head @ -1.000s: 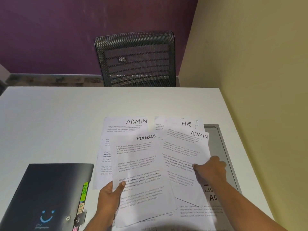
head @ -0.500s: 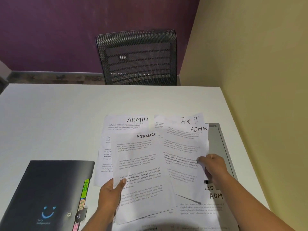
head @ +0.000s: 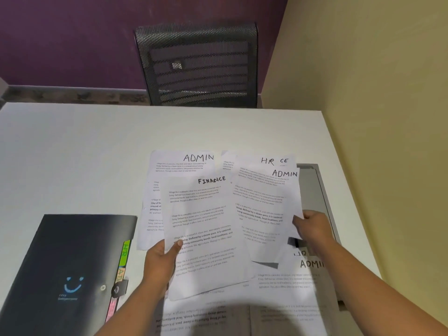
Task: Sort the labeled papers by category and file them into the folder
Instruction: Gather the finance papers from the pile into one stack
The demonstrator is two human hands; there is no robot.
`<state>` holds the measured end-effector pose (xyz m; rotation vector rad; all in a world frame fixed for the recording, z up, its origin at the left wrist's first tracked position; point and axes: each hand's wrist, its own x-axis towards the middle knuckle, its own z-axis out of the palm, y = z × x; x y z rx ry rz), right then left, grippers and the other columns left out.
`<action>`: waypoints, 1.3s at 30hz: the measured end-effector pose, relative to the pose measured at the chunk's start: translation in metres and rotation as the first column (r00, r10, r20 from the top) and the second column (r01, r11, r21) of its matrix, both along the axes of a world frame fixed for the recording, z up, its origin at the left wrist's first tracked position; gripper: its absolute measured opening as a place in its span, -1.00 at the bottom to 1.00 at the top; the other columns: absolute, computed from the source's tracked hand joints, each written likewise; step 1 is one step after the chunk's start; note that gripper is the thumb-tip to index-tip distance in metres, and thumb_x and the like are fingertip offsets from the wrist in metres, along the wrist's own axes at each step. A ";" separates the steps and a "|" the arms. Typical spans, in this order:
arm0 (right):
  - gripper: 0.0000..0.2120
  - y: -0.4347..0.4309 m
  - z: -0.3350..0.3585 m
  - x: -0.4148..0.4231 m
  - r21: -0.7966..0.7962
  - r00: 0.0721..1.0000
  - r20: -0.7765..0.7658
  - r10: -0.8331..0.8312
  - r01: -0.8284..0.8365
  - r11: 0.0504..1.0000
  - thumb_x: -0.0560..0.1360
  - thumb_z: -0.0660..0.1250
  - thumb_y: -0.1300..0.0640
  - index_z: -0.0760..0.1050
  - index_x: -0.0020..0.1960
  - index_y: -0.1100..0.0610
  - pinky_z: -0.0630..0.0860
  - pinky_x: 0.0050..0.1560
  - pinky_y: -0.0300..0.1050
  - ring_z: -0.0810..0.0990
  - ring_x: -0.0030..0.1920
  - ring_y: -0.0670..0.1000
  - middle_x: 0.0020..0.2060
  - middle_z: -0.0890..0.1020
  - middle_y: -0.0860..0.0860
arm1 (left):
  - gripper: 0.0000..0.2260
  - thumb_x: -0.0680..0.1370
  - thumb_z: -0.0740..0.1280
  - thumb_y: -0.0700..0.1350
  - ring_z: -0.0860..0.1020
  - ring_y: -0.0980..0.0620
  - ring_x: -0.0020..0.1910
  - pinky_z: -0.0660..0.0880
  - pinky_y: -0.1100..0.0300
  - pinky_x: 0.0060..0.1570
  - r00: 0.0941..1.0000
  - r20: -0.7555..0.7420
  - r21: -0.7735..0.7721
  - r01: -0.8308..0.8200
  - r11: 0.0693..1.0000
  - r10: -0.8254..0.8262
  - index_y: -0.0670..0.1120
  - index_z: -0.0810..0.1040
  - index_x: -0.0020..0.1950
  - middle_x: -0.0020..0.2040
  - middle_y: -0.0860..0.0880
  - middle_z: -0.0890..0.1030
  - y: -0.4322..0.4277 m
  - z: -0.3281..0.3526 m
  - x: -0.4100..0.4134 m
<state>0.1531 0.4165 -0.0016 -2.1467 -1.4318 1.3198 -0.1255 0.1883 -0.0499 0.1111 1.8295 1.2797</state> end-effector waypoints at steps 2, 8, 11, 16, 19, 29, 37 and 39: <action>-0.81 -0.001 0.001 0.004 0.057 0.993 0.090 0.082 -0.087 0.995 0.44 0.49 0.10 0.65 -0.26 0.21 0.63 -0.31 -0.06 0.62 -0.38 0.09 -0.36 0.69 0.12 | -0.85 0.55 0.42 -0.15 0.65 -0.04 0.06 0.54 -0.04 0.20 1.000 -0.002 0.005 -0.001 1.000 0.001 -0.02 0.64 0.11 0.01 0.01 0.71 0.000 0.001 0.000; -0.88 -0.003 0.007 0.034 0.140 0.936 0.319 0.150 -0.203 0.969 0.50 0.40 0.15 0.65 -0.08 0.20 0.45 -0.29 -0.21 0.59 -0.29 0.09 -0.23 0.69 0.08 | -0.84 0.54 0.43 -0.13 0.66 -0.05 0.07 0.55 -0.07 0.20 1.000 0.005 -0.013 0.004 1.000 -0.004 -0.05 0.65 0.12 0.02 -0.01 0.71 -0.002 0.001 0.000; -0.81 -0.001 0.014 0.051 0.220 0.928 0.365 0.078 -0.168 0.961 0.50 0.38 0.14 0.65 0.02 0.24 0.47 -0.28 -0.21 0.60 -0.22 0.16 -0.11 0.71 0.15 | -0.85 0.55 0.43 -0.12 0.66 -0.07 0.05 0.56 -0.07 0.18 1.000 -0.001 -0.020 0.009 1.000 -0.009 -0.04 0.64 0.12 0.00 -0.02 0.71 -0.001 0.002 0.001; -0.85 0.008 0.042 0.073 0.372 0.930 0.366 -0.026 -0.120 0.920 0.52 0.36 0.17 0.62 -0.11 0.26 0.45 -0.26 -0.13 0.58 -0.29 0.18 -0.24 0.69 0.20 | -0.89 0.55 0.42 -0.16 0.66 -0.07 0.02 0.56 0.01 0.13 0.999 0.035 -0.016 -0.002 1.000 0.003 -0.02 0.65 0.06 -0.02 -0.03 0.71 -0.002 0.003 0.000; -0.79 0.012 0.061 0.086 0.443 0.953 0.276 -0.120 -0.016 0.896 0.53 0.37 0.16 0.65 0.08 0.25 0.39 -0.17 -0.15 0.57 -0.24 0.15 -0.15 0.70 0.25 | -0.87 0.55 0.42 -0.17 0.67 -0.09 0.00 0.58 0.05 0.05 0.995 0.098 -0.017 0.002 1.000 0.000 -0.06 0.64 0.08 -0.01 -0.06 0.71 -0.001 0.007 -0.002; -0.89 -0.047 0.124 0.126 0.512 0.956 -0.183 -0.230 0.292 0.808 0.52 0.40 0.12 0.62 0.00 0.15 0.46 -0.45 -0.38 0.52 -0.27 0.07 -0.17 0.68 0.09 | -0.89 0.58 0.36 -0.23 0.65 -0.08 -0.14 0.60 0.16 -0.28 0.995 0.085 0.063 -0.056 0.996 0.051 -0.11 0.61 0.08 -0.08 -0.08 0.68 -0.014 0.068 0.008; -0.87 -0.166 0.143 0.094 0.299 0.932 -0.359 0.041 0.074 0.951 0.51 0.39 0.33 0.67 -0.14 0.18 0.43 -0.52 -0.41 0.56 -0.51 -0.12 -0.41 0.70 0.16 | -0.87 0.55 0.38 -0.30 0.71 -0.04 -0.26 0.60 0.18 -0.43 0.995 0.096 0.138 -0.022 0.990 0.009 -0.19 0.62 0.07 -0.16 -0.10 0.74 -0.063 0.118 0.038; -0.86 -0.188 0.137 0.088 0.225 0.921 -0.379 0.094 -0.006 0.974 0.47 0.42 0.39 0.68 -0.11 0.19 0.50 -0.43 -0.37 0.63 -0.46 -0.18 -0.36 0.73 0.07 | -0.85 0.54 0.38 -0.32 0.72 -0.13 -0.20 0.62 0.11 -0.37 0.990 0.138 0.180 0.008 0.984 -0.033 -0.22 0.62 0.09 -0.10 -0.17 0.74 -0.077 0.130 0.050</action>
